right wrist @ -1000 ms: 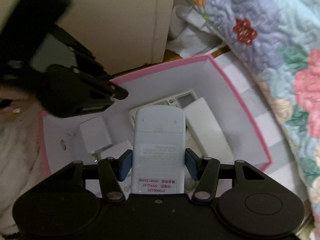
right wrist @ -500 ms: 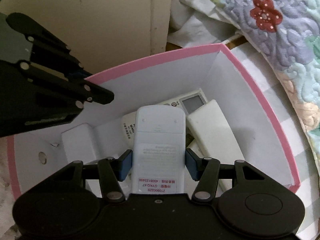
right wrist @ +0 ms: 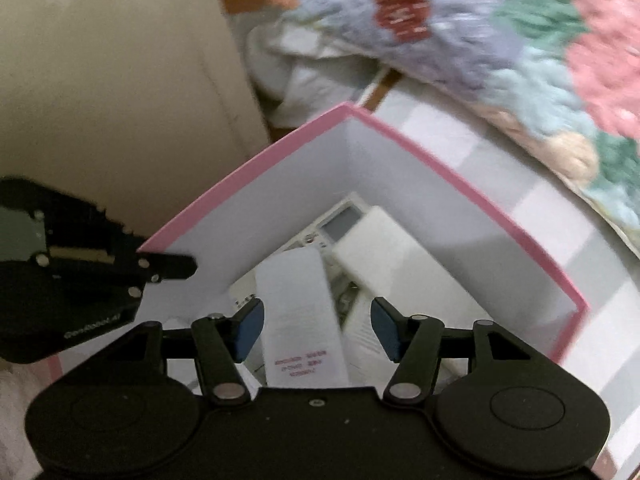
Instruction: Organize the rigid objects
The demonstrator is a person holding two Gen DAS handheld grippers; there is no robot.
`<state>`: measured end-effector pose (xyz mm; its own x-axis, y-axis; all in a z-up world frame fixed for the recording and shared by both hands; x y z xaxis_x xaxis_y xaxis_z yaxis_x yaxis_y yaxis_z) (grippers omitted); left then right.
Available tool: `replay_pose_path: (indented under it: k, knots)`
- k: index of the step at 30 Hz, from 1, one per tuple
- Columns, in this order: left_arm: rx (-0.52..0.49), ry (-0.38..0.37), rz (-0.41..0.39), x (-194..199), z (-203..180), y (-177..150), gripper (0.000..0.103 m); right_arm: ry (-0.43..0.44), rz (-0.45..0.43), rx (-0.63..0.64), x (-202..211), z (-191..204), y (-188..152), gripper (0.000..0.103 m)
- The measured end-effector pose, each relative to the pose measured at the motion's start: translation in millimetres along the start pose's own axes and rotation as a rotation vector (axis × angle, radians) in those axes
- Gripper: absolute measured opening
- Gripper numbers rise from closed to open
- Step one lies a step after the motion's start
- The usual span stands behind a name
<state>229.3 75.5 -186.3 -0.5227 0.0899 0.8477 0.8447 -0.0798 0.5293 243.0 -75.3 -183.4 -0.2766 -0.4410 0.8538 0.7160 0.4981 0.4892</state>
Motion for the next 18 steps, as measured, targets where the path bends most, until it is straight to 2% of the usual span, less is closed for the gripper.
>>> replay_pose_path:
  k: [5,13,14,17,18]
  knots:
    - [0.001,0.006,0.001,-1.0,0.2,0.3,0.007,-0.002,-0.057,-0.126,28.5,-9.9,-10.1,0.064]
    - [0.004,0.024,0.009,-2.7,-0.8,-0.6,0.007,-0.033,-0.175,-0.188,62.7,-5.2,-29.9,0.064]
    - [0.003,0.027,0.011,-2.8,-0.9,-1.3,0.007,-0.051,-0.19,-0.193,69.1,-6.6,-33.2,0.064]
    - [0.011,0.034,0.019,-2.9,0.0,-3.0,0.007,-0.246,-0.229,-0.158,82.9,-14.2,-43.0,0.064]
    - [0.014,0.037,0.022,-2.7,0.1,-3.8,0.007,-0.271,-0.23,-0.159,84.2,-15.3,-45.7,0.064]
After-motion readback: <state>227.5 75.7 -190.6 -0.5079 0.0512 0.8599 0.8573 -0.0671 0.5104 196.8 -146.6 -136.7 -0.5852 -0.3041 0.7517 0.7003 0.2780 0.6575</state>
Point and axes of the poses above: each gripper's, at about its wrist camera, not at the fingertips, and x roughly against the way its jaws point, z to its left, y to its top, the point moved 10 cm from there along -x, roughly the way its jaws point, and after that the axes turned 3 degrees about -z, right-handed, at the moved point
